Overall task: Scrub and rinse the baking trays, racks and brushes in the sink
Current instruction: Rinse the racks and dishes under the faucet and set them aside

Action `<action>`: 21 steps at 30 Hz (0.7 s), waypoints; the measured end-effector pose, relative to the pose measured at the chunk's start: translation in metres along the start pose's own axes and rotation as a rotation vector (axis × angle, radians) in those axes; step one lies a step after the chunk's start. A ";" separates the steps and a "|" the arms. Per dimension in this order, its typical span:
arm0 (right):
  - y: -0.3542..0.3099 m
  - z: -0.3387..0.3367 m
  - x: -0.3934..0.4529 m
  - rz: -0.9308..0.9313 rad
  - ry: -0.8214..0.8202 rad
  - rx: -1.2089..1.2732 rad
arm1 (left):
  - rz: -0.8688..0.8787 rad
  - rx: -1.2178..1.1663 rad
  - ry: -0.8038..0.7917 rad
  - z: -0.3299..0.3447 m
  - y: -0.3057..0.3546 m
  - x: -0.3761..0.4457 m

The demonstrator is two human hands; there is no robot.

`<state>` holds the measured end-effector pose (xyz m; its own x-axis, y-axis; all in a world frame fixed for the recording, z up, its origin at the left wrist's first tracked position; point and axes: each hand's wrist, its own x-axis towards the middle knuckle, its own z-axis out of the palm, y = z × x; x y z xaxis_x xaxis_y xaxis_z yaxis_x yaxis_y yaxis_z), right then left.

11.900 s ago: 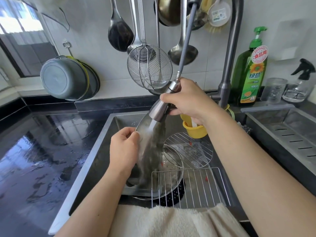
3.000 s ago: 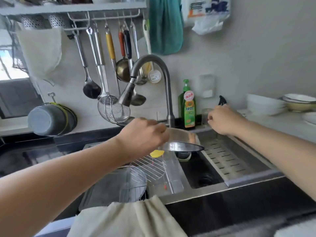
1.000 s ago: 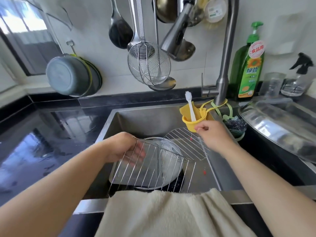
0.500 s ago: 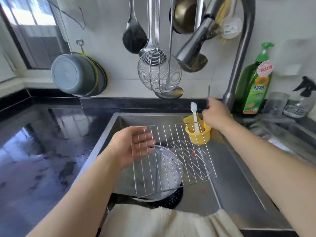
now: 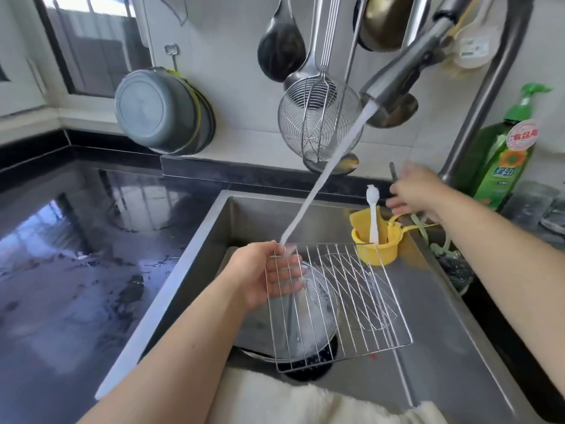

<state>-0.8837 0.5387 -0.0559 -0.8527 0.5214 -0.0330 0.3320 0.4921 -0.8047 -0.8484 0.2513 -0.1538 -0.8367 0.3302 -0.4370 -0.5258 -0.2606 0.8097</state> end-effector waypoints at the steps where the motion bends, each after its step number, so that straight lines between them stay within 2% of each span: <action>1: -0.008 -0.006 -0.013 -0.092 0.078 0.136 | -0.003 0.004 0.014 -0.001 0.000 -0.001; 3: -0.028 -0.020 -0.043 -0.299 0.174 0.400 | 0.003 0.020 0.036 -0.001 0.000 -0.004; 5: -0.052 -0.032 -0.069 -0.407 0.089 0.604 | 0.024 0.036 0.043 0.002 0.000 -0.006; 8: -0.090 -0.039 -0.079 -0.407 -0.079 0.743 | 0.054 0.054 0.067 0.005 -0.001 -0.007; 12: -0.125 -0.032 -0.072 -0.403 0.024 0.816 | 0.092 0.113 0.112 0.004 0.001 -0.009; 16: -0.122 -0.025 -0.070 -0.403 0.121 0.714 | 0.135 0.135 0.164 0.000 0.005 -0.007; 21: -0.058 -0.005 -0.090 -0.405 0.221 0.175 | 0.172 0.114 0.187 -0.002 0.007 -0.004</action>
<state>-0.8242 0.4670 -0.0037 -0.7868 0.4575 0.4142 -0.0972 0.5709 -0.8152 -0.8487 0.2464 -0.1470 -0.9315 0.1137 -0.3456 -0.3619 -0.1910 0.9124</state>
